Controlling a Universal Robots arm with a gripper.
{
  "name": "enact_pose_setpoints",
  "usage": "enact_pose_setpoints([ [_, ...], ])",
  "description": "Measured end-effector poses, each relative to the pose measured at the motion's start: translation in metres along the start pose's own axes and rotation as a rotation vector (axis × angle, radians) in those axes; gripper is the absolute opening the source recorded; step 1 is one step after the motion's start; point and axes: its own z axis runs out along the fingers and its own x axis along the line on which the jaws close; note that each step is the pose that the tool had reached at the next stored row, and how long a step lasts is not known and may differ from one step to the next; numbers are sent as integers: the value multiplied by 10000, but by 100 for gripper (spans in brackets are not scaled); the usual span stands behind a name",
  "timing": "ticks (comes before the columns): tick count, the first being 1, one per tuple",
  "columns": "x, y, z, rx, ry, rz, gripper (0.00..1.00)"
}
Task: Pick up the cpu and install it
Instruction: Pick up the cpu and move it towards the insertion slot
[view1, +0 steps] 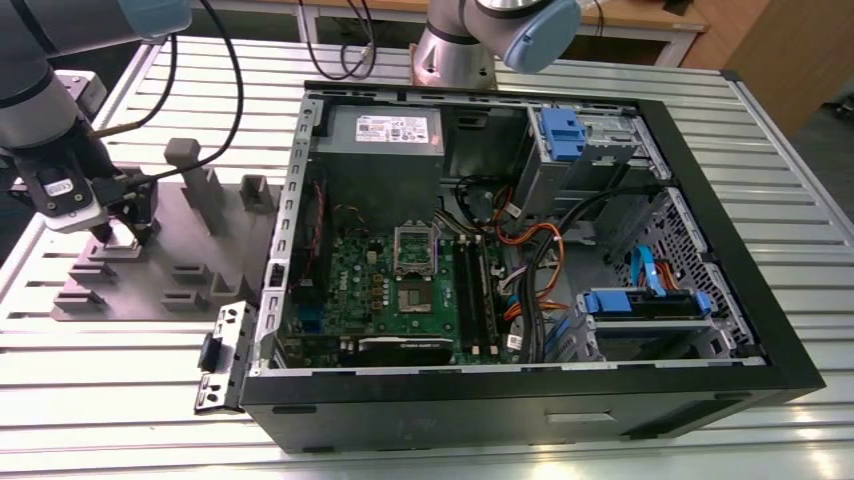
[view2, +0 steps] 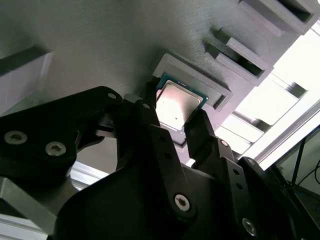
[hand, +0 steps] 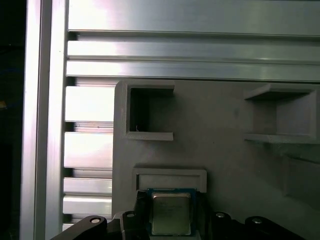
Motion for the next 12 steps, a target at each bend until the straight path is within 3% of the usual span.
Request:
enact_pose_setpoints([
  [12, 0, 1, -50, 4, -1, 0, 47],
])
